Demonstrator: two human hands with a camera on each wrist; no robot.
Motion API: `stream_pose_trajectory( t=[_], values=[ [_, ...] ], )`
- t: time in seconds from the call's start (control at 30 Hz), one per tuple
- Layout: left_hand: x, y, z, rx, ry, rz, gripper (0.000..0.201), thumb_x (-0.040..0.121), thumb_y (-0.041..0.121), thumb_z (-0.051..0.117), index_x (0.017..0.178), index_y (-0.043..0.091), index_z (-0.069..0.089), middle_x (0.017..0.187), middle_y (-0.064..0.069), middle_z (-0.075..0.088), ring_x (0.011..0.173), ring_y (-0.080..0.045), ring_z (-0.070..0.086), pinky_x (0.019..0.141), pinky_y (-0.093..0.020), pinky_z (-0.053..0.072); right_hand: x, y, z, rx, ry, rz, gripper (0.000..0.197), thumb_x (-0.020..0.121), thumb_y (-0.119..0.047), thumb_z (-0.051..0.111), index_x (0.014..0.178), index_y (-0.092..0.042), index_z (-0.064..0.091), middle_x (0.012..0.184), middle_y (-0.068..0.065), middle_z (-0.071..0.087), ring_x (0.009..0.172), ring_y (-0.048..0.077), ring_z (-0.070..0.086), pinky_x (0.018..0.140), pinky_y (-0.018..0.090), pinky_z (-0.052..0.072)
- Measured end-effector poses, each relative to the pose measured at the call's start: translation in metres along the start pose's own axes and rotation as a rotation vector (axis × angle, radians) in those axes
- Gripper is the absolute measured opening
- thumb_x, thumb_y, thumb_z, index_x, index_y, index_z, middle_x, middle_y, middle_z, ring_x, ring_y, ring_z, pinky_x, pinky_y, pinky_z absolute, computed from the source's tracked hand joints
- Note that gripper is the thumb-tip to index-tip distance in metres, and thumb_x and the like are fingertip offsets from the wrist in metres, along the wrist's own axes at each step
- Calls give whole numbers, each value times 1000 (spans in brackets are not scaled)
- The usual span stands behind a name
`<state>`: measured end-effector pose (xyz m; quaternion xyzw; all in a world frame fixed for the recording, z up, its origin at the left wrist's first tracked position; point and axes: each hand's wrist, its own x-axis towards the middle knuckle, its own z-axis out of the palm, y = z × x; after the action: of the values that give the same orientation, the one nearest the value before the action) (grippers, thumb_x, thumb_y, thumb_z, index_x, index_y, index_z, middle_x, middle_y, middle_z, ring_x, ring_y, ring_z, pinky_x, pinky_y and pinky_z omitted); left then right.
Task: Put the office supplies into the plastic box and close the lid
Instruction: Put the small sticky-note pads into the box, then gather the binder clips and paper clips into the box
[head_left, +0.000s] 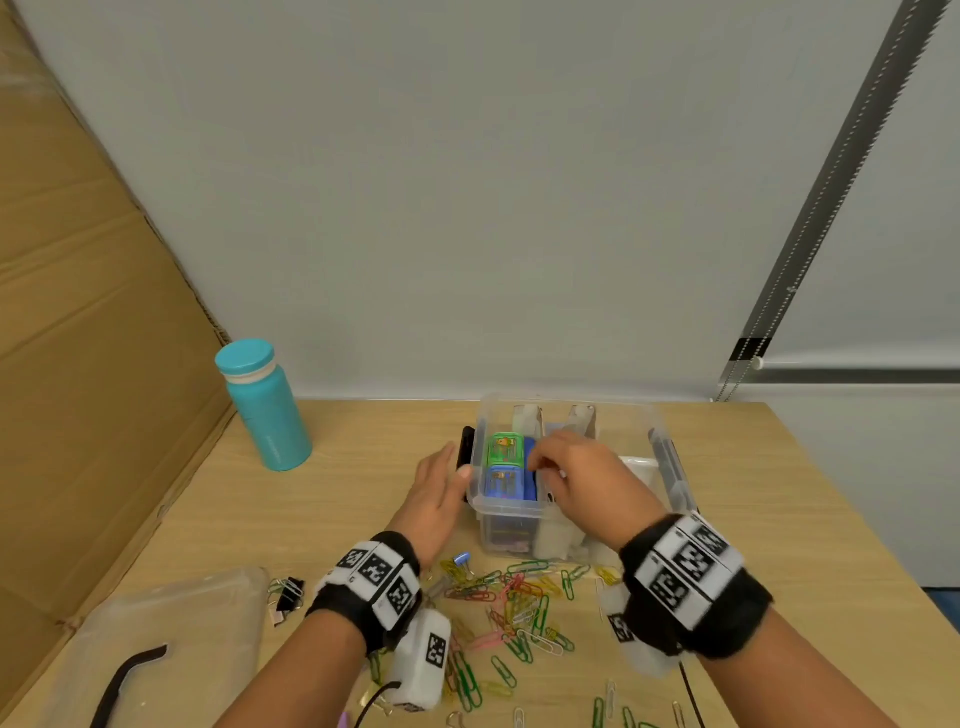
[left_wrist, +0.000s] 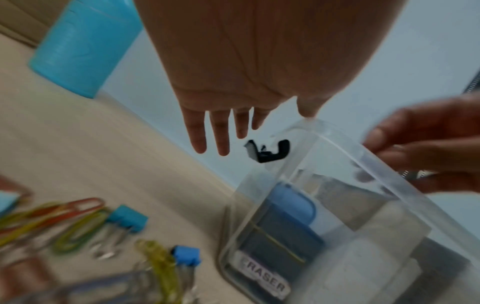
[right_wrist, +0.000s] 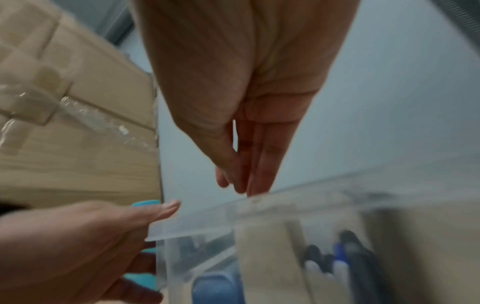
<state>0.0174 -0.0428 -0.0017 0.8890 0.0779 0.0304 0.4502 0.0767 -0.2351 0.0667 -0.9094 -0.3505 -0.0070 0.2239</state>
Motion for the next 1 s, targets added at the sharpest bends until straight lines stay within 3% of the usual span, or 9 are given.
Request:
stream_pose_trajectory(
  t=[0.1,0.27,0.33,0.43,0.53,0.67,0.8,0.87,1.0],
  values=[
    [-13,-25,-5,135,16,-63,48,102,30,30,148,16,25,152,-5,27,137,-17,32,111,-24,23,-37,24,3,73,173,26,14,94,-18,52,102,-23,63,98,-12,56,89,3,54,82,18,46],
    [-19,-42,2,501,-282,-75,44,95,12,41,138,24,44,140,-4,42,125,-22,44,107,-31,36,-77,57,27,-20,389,36,21,95,-26,44,104,-20,62,99,-8,58,93,6,50,82,21,42],
    [-15,-35,6,596,-344,-41,47,94,10,43,137,27,45,138,-3,43,121,-22,48,104,-32,40,-83,63,35,-32,407,20,26,95,-29,40,106,-20,62,100,-8,60,95,9,53,92,28,42],
    [-6,-26,11,715,-379,-17,45,93,12,49,134,30,49,133,-3,47,115,-24,54,99,-34,45,-85,67,45,-47,438,18,30,95,-28,39,111,-20,63,105,-7,65,104,10,57,113,32,27],
    [1,-21,17,769,-378,-25,36,89,19,59,123,29,57,128,-1,50,109,-24,58,96,-38,49,-85,65,49,-43,454,52,33,95,-27,37,115,-19,63,112,-5,65,117,13,54,119,29,14],
    [5,-18,21,763,-366,-51,27,85,14,61,109,26,63,119,-1,56,104,-24,59,92,-36,50,-90,60,54,-89,391,87,40,95,-30,34,128,-18,55,129,-2,58,136,15,37,121,32,3],
    [1,-19,19,791,-349,-65,16,83,14,60,99,19,62,111,-5,55,97,-27,59,82,-35,49,-97,54,57,-188,309,121,52,95,-35,32,142,-13,39,152,4,35,147,20,14,121,40,2],
    [-4,-22,15,803,-341,-74,11,84,12,57,94,17,59,109,-7,57,97,-29,59,80,-34,46,-103,41,57,-201,304,67,53,94,-32,37,143,-13,36,157,7,24,148,25,8,121,43,3],
    [-13,-32,-2,689,-331,-119,21,83,7,51,99,18,59,103,-5,63,93,-25,60,80,-30,46,-116,6,63,-201,279,-176,44,89,-25,49,132,-16,47,150,9,35,142,33,25,115,47,26]
  ],
)
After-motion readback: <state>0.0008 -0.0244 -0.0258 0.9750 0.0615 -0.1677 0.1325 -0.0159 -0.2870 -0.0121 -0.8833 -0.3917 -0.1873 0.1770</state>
